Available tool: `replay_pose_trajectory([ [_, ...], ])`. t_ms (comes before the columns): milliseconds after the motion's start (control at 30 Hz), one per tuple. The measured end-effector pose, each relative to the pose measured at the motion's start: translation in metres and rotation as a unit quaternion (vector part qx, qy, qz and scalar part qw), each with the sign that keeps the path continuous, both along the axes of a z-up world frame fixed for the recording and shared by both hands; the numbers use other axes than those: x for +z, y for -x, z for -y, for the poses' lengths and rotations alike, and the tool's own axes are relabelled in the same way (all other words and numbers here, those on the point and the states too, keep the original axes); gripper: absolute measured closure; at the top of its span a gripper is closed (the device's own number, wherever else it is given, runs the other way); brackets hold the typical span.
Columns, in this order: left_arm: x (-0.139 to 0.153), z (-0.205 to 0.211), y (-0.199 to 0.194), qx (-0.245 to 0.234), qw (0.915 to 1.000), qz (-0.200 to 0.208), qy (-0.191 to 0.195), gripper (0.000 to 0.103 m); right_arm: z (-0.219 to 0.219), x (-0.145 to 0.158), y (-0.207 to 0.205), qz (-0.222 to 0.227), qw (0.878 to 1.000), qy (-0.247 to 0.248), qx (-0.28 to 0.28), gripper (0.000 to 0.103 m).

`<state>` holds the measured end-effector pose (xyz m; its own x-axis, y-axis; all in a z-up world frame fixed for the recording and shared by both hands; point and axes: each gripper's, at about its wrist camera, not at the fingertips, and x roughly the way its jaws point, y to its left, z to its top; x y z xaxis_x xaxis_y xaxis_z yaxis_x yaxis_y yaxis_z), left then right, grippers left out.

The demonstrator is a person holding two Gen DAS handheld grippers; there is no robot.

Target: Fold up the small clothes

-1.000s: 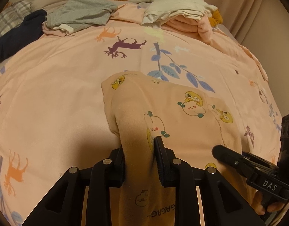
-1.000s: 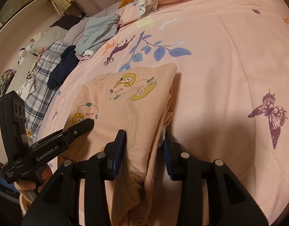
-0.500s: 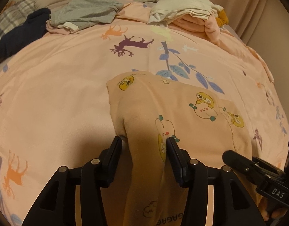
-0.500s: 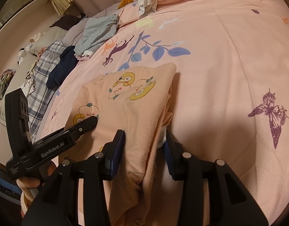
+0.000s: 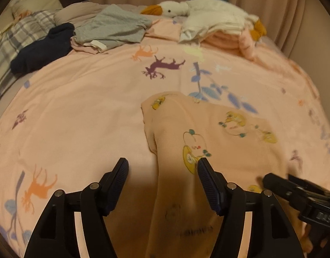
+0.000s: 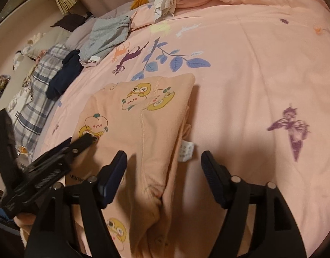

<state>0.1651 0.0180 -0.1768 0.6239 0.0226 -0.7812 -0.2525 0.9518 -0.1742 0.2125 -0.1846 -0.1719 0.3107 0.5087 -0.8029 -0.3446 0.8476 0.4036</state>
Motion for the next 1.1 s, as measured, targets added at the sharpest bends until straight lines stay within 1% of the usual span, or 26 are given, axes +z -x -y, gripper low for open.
replay_pose_trajectory([
  [67,0.009,-0.009,0.011,-0.003,0.9988,0.019,0.046,0.028,0.003,0.009,0.002,0.002,1.0,0.002,0.001,0.022],
  [100,0.014,-0.016,0.019,-0.002,0.9962,0.033,0.081,0.027,0.007,0.017,0.004,0.012,1.0,-0.002,0.003,0.019],
  [167,0.025,-0.03,0.033,0.013,0.9896,0.062,0.129,0.02,0.013,0.031,0.009,0.039,0.999,-0.009,-0.002,0.014],
  [200,0.029,-0.033,0.039,0.023,0.9876,0.073,0.137,0.019,0.017,0.04,0.012,0.054,0.998,-0.014,-0.01,0.009],
  [233,0.036,-0.037,0.047,0.037,0.9854,0.087,0.141,0.015,0.02,0.046,0.014,0.065,0.998,-0.02,-0.017,0.006],
  [267,0.041,-0.038,0.051,0.041,0.9845,0.095,0.142,0.011,0.024,0.054,0.017,0.074,0.996,-0.032,-0.024,0.001],
  [333,0.052,-0.038,0.06,0.024,0.9816,0.115,0.15,0.008,0.029,0.067,0.022,0.082,0.994,-0.071,-0.023,0.0],
  [400,0.058,-0.036,0.069,-0.009,0.9764,0.132,0.171,0.005,0.031,0.077,0.027,0.085,0.989,-0.123,-0.001,0.0],
  [433,0.059,-0.033,0.073,-0.019,0.9752,0.133,0.175,0.005,0.031,0.082,0.03,0.088,0.982,-0.164,0.021,0.0],
  [467,0.058,-0.027,0.078,-0.029,0.9751,0.134,0.174,0.005,0.031,0.084,0.033,0.092,0.977,-0.19,0.032,0.002],
  [533,0.054,-0.016,0.087,-0.057,0.9757,0.137,0.161,0.005,0.029,0.087,0.036,0.093,0.964,-0.242,0.06,0.006],
  [567,0.051,-0.01,0.091,-0.07,0.9744,0.142,0.16,0.005,0.026,0.086,0.035,0.088,0.962,-0.25,0.071,0.013],
  [600,0.046,-0.005,0.096,-0.084,0.9727,0.146,0.16,0.005,0.023,0.084,0.035,0.082,0.961,-0.252,0.079,0.022],
  [633,0.038,0.003,0.098,-0.094,0.9743,0.137,0.152,0.005,0.019,0.082,0.034,0.076,0.961,-0.252,0.083,0.025],
  [667,0.032,0.009,0.098,-0.097,0.9767,0.127,0.144,0.005,0.016,0.079,0.034,0.069,0.961,-0.253,0.086,0.03],
  [700,0.027,0.012,0.097,-0.101,0.9781,0.118,0.139,0.005,0.012,0.074,0.033,0.06,0.962,-0.252,0.089,0.038],
  [733,0.022,0.015,0.094,-0.105,0.9792,0.109,0.135,0.007,0.006,0.069,0.032,0.05,0.963,-0.248,0.093,0.042],
  [800,0.011,0.02,0.086,-0.115,0.9807,0.087,0.132,0.009,-0.005,0.056,0.029,0.029,0.968,-0.227,0.1,0.057],
  [833,0.005,0.02,0.081,-0.114,0.9815,0.076,0.134,0.009,-0.012,0.049,0.029,0.018,0.972,-0.209,0.104,0.059],
  [900,-0.015,0.018,0.067,-0.096,0.9864,0.022,0.131,0.01,-0.016,0.033,0.029,-0.004,0.98,-0.167,0.108,0.067],
  [933,-0.025,0.018,0.062,-0.086,0.9881,-0.002,0.127,0.014,-0.019,0.022,0.028,-0.02,0.984,-0.139,0.106,0.068],
  [967,-0.028,0.02,0.062,-0.082,0.99,-0.003,0.114,0.015,-0.021,0.009,0.026,-0.037,0.987,-0.116,0.101,0.068],
  [1000,-0.027,0.025,0.063,-0.092,0.9919,0.002,0.088,0.015,-0.02,-0.003,0.025,-0.054,0.989,-0.096,0.096,0.076],
  [1033,-0.026,0.031,0.064,-0.103,0.9925,-0.003,0.066,0.015,-0.018,-0.009,0.023,-0.063,0.99,-0.087,0.093,0.084],
  [1067,-0.027,0.04,0.064,-0.118,0.9925,-0.014,0.026,0.015,-0.013,-0.014,0.02,-0.062,0.991,-0.081,0.087,0.1],
  [1100,-0.028,0.044,0.062,-0.125,0.992,-0.017,0.002,0.015,-0.006,-0.017,0.019,-0.061,0.992,-0.073,0.081,0.103],
])
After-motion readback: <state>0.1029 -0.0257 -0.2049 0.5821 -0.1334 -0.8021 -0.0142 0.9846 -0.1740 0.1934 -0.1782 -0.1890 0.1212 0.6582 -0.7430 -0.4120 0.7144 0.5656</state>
